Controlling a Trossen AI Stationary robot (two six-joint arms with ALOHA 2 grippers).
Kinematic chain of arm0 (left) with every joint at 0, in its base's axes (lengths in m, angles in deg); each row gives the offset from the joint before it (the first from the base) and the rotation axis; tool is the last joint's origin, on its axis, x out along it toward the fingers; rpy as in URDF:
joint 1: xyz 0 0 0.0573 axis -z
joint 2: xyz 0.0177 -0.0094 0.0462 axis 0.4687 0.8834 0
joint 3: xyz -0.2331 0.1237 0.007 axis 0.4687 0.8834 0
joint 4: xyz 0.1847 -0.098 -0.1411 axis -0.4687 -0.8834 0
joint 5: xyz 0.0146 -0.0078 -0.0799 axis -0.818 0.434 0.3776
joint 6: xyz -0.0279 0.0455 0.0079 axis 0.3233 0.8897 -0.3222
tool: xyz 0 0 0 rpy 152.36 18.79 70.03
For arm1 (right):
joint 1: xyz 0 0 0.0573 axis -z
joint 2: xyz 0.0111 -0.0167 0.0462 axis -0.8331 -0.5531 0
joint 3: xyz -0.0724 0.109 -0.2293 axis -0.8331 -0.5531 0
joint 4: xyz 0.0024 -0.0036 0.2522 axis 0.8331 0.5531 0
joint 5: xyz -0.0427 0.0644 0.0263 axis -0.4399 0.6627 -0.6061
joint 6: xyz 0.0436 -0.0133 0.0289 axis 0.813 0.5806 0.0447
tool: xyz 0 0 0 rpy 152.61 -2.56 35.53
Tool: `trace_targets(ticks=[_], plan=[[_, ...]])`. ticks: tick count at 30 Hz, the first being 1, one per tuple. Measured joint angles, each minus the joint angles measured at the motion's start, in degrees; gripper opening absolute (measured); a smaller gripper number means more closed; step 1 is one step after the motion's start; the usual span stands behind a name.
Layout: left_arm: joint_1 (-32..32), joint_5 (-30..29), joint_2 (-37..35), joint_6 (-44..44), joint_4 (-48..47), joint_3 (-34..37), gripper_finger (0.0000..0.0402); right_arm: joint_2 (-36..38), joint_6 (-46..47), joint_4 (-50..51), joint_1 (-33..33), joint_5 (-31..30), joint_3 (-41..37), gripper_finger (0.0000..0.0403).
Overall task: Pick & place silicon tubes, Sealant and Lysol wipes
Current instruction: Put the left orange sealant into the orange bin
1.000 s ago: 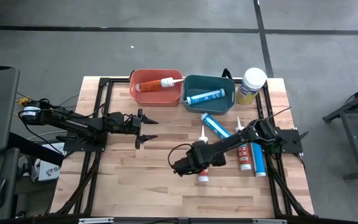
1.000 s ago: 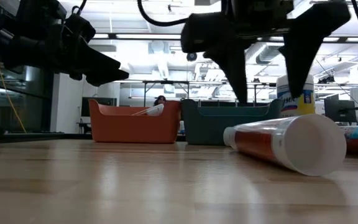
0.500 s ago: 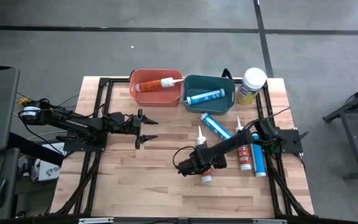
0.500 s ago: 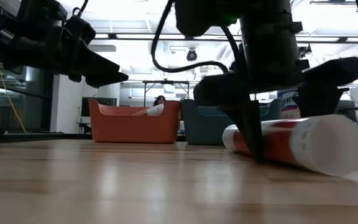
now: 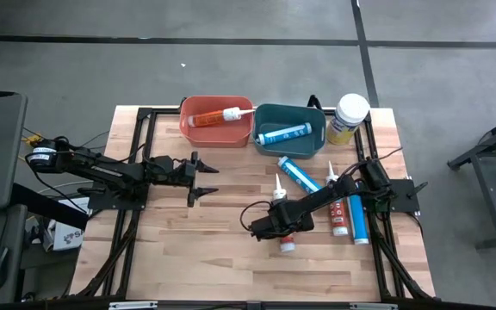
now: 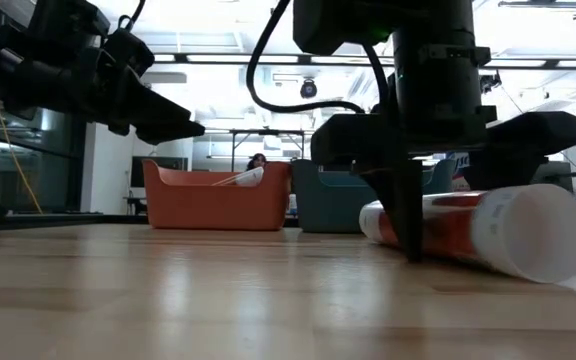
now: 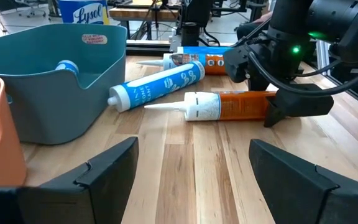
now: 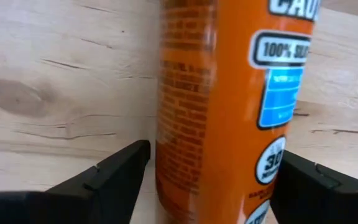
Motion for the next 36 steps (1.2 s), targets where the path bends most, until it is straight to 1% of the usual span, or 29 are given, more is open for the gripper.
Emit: trace_targets(ticks=[6, 11, 13, 23, 29, 33, 36], plan=[[0.02, 0.00, 0.00, 0.00, 0.00, 0.00, 0.0299, 0.00, -0.61, -1.00, -0.05, -1.05, -0.09, 0.0208], [0.02, 0.00, 0.00, 0.00, 0.00, 0.01, 0.0299, 0.00, -3.89, -1.05, -0.13, -2.21, -0.01, 0.0205], [0.00, 0.00, 0.00, 0.00, 0.00, 0.00, 0.0299, 0.00, -4.99, -0.89, -0.47, -3.73, 0.21, 0.0205], [0.01, 0.00, 0.00, 0.00, 0.00, 0.00, 0.0299, -0.66, -6.60, 0.02, -3.92, -17.36, 1.18, 0.0204], [0.00, 0.00, 0.00, 0.00, 0.00, 0.01, 0.0299, -1.07, -6.36, -0.91, -6.72, -30.51, 1.03, 0.0202], [0.01, 0.00, 0.00, 0.01, 0.00, 0.01, 0.0299, -1.22, -6.45, -2.16, -7.83, -34.38, 0.92, 0.0201], [0.01, 0.00, 0.00, 0.00, 0.00, 0.01, 0.0299, -1.25, -7.49, -5.02, -8.48, -36.61, 0.94, 0.0200]])
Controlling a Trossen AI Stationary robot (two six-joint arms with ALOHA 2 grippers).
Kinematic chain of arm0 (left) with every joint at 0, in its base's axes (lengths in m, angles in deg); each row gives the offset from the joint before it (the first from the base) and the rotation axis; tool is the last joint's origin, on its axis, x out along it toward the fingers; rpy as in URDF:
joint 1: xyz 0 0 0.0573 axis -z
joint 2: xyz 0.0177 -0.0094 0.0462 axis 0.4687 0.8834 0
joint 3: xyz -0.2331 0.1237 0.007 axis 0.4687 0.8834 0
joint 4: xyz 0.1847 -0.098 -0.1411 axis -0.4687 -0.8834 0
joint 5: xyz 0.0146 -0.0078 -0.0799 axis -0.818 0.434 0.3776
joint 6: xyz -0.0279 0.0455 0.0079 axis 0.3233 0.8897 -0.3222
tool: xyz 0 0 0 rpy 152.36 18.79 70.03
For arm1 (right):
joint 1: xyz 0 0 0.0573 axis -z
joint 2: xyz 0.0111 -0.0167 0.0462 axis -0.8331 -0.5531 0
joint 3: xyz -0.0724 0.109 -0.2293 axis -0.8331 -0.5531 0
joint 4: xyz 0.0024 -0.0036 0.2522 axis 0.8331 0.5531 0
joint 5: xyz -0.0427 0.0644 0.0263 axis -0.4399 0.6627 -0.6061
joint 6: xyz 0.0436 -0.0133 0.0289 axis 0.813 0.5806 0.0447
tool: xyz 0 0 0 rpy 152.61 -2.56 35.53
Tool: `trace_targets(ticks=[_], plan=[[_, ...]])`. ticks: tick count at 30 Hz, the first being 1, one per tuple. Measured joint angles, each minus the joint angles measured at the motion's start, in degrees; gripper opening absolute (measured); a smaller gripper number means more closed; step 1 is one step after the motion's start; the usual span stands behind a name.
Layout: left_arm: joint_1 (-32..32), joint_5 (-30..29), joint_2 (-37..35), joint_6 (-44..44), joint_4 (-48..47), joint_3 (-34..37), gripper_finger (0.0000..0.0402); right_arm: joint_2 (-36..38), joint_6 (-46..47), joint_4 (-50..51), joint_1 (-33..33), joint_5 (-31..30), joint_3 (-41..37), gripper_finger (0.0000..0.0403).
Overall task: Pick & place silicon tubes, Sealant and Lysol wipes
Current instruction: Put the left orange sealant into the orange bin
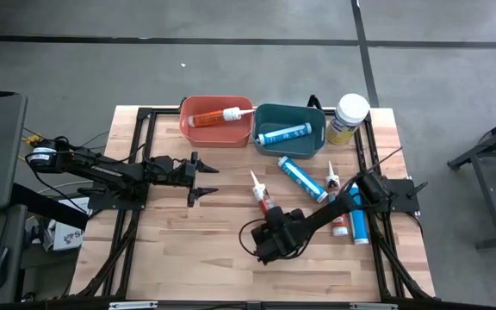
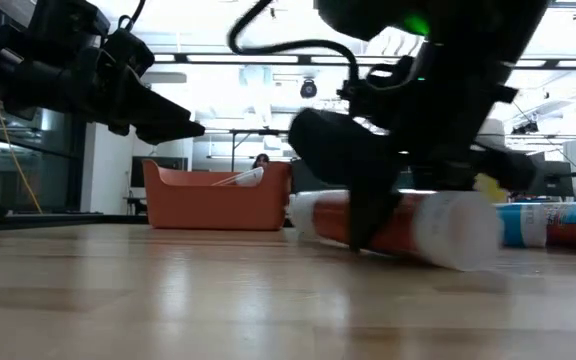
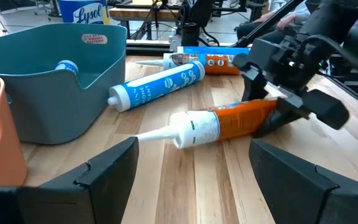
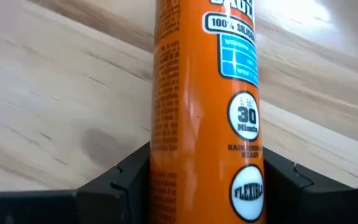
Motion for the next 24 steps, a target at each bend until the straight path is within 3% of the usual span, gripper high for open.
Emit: trace_targets(ticks=[24], plan=[[0.00, 0.00, 0.00, 0.00, -0.01, -0.01, 0.0299, 1.97, -17.28, -8.03, -0.98, -21.48, 0.15, 0.0199]])
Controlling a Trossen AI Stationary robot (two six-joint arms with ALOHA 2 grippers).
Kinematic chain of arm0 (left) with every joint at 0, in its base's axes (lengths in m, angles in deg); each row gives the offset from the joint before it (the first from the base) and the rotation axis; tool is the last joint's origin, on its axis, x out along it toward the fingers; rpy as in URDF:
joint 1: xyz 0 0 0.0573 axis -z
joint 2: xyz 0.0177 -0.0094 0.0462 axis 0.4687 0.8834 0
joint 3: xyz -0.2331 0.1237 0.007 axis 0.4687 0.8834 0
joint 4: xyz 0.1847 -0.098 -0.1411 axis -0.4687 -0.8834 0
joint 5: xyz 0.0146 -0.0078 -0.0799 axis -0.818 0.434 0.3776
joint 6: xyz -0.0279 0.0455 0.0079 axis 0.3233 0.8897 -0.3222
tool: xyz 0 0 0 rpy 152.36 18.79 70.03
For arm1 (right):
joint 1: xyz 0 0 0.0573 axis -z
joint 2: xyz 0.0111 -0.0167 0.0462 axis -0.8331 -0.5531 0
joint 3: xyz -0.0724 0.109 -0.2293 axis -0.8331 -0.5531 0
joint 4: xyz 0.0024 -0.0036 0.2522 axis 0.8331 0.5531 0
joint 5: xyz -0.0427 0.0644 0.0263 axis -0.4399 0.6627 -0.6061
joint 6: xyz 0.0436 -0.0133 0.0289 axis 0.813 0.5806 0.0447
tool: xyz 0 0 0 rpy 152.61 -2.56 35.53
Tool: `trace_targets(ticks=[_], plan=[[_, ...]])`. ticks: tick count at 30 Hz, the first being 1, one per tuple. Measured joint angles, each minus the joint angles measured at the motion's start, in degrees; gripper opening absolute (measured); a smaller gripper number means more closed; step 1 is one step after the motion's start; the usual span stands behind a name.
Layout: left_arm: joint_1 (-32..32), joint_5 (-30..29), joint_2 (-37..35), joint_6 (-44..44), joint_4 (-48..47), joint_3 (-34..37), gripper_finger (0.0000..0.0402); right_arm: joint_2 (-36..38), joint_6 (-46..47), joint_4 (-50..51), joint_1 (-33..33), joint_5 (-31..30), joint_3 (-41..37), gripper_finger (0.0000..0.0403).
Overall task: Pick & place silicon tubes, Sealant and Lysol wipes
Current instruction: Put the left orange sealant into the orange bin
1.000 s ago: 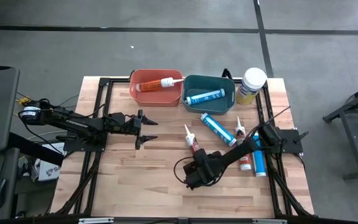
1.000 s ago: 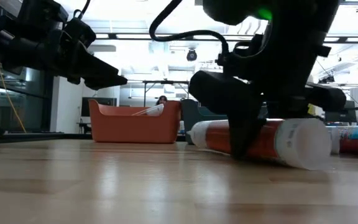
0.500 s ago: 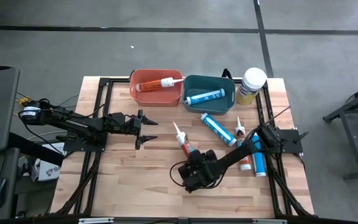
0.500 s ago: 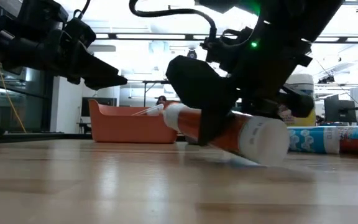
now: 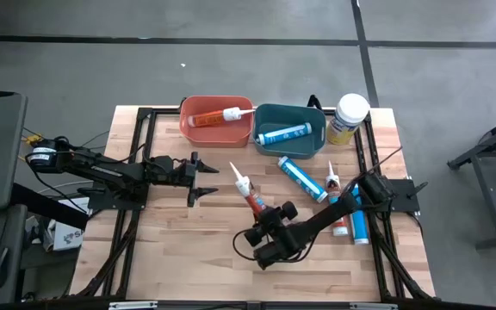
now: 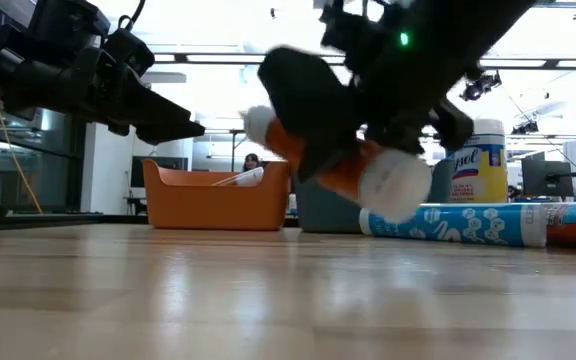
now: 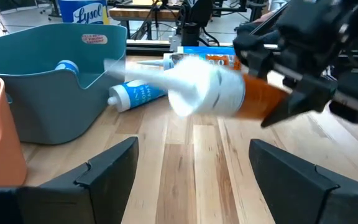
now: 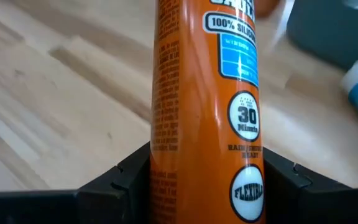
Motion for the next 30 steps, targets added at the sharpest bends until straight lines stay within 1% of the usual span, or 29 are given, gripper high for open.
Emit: trace_targets(ticks=[8, 15, 22, 27, 30], plan=[[0.00, 0.00, 0.00, 0.00, -0.01, 0.00, 0.0299, 5.51, -9.99, -0.26, -0.13, -11.23, 0.15, 0.0199], [0.01, 0.00, 0.00, 0.00, -0.01, 0.00, 0.0299, 7.69, -17.27, -1.87, 0.04, -17.86, 0.15, 0.0199], [0.01, 0.00, 0.00, 0.00, -0.01, 0.00, 0.0299, 7.77, -26.68, -8.85, 0.37, -21.91, 0.15, 0.0199], [0.02, 0.00, 0.00, 0.00, 0.00, 0.02, 0.0299, 7.78, -33.14, -12.95, 1.18, -21.92, 0.15, 0.0198], [0.02, 0.00, 0.00, 0.00, 0.00, 0.00, 0.0299, 7.78, -34.98, -13.76, 1.56, -21.90, 0.15, 0.0198]])
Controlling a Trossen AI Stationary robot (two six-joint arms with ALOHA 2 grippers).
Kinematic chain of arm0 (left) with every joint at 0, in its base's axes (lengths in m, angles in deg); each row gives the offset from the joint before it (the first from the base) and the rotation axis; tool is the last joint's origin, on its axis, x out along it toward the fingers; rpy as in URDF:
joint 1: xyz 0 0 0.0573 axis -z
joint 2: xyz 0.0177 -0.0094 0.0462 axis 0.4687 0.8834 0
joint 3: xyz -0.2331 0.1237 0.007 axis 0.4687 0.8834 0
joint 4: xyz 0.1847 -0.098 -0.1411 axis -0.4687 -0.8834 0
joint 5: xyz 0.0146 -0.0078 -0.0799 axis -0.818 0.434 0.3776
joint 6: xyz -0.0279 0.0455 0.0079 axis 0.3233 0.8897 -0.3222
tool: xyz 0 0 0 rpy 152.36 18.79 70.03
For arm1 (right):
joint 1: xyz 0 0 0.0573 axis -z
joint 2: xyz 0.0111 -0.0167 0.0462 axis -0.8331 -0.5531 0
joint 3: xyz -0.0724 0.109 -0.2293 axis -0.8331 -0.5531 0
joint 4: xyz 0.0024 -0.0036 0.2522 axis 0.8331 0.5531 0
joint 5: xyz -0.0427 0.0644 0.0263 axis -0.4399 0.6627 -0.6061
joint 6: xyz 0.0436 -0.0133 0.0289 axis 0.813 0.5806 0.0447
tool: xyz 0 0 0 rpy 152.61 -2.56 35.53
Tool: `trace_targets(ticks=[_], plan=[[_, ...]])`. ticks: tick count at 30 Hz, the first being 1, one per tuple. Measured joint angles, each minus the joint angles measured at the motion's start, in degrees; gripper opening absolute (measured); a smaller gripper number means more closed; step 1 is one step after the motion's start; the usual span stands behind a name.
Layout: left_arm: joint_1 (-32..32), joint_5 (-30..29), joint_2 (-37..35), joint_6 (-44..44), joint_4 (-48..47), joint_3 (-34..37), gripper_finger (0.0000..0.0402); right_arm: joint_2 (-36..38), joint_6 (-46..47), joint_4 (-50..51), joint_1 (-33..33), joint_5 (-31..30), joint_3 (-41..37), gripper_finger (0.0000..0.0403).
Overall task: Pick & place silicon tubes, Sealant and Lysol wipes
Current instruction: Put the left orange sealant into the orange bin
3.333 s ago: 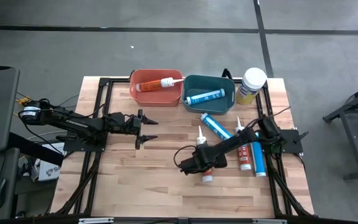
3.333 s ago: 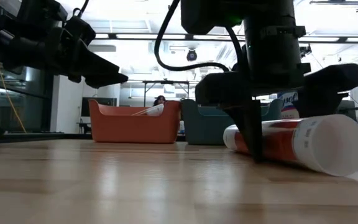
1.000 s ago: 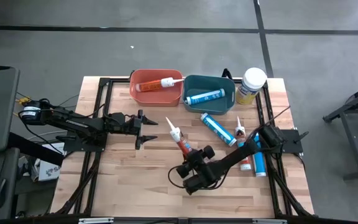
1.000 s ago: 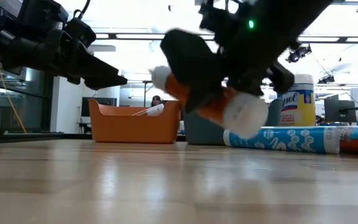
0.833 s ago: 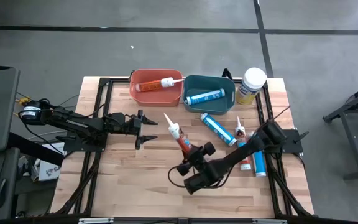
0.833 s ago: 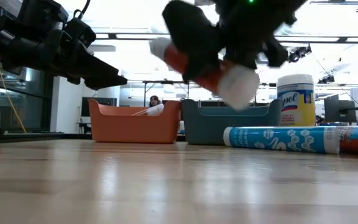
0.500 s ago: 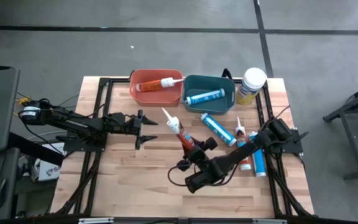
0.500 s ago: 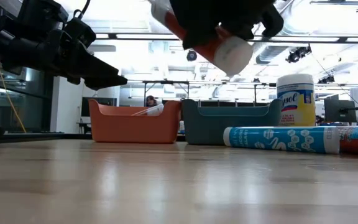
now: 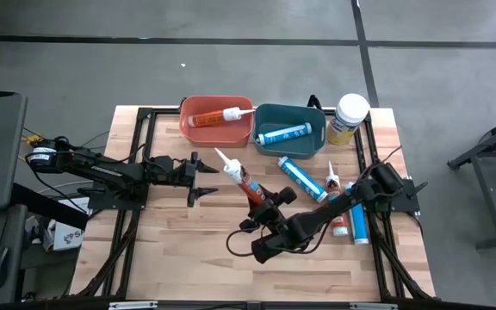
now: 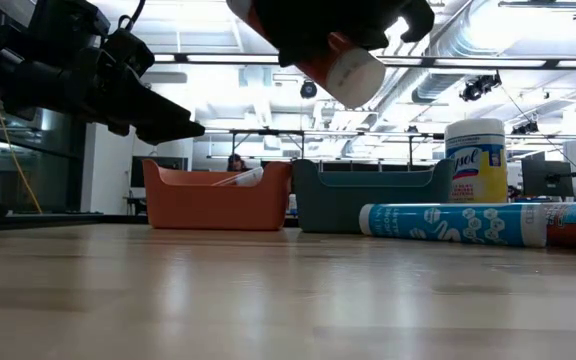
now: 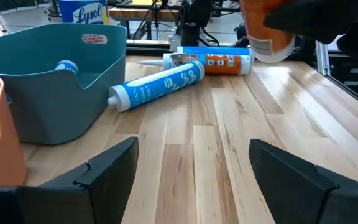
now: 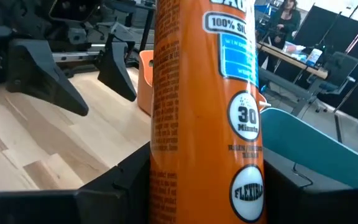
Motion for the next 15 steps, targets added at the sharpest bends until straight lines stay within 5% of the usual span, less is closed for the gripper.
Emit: trace_targets(ticks=[15], plan=[[0.00, 0.00, 0.00, 0.00, -0.02, 0.00, 0.0299, 0.00, -7.52, -6.57, 2.69, 3.25, 0.00, 0.0198]])
